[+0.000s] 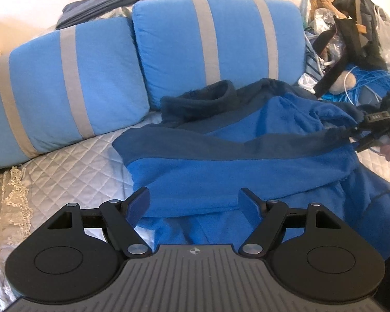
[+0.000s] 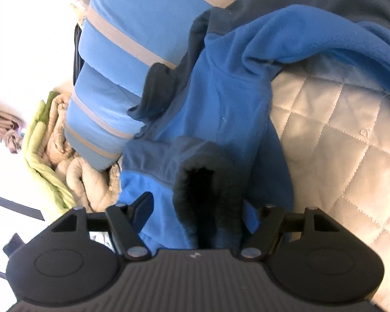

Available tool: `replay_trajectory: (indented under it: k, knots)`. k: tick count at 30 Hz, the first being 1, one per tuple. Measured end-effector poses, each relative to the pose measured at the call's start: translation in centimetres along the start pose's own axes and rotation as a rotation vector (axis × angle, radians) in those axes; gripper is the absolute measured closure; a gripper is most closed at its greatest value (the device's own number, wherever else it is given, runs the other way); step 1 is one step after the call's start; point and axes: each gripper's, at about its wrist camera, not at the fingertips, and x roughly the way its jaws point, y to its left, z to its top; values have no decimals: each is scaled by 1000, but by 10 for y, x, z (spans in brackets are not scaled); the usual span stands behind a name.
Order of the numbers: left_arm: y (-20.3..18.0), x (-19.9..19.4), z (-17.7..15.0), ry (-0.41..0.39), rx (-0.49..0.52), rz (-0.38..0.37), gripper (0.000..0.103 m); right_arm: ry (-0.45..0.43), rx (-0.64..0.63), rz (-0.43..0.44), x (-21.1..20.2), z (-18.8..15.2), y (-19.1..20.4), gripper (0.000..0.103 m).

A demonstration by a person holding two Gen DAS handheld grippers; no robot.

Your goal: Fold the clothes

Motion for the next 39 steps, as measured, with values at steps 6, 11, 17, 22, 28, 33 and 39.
replay_trajectory:
  k: [6, 11, 17, 22, 28, 33, 39]
  knots:
    - [20, 11, -4, -12, -74, 48, 31, 23, 4, -129, 18, -5, 2, 67]
    - [45, 26, -12, -17, -115, 105, 31, -27, -47, -182, 9, -2, 25, 85]
    - [79, 62, -23, -13, -218, 106, 31, -83, -175, -170, -10, 19, 77, 86]
    - [79, 98, -40, 45, -54, 122, 31, -120, -225, -196, -17, 40, 99, 86]
    - [64, 115, -54, 55, 66, 86, 31, -147, -223, -226, -18, 52, 104, 86]
    - [48, 127, -54, 15, 165, 161, 31, -147, -210, -236, -13, 56, 103, 86]
    - [30, 151, -59, -36, 388, 340, 31, -152, -203, -235, -11, 60, 105, 86]
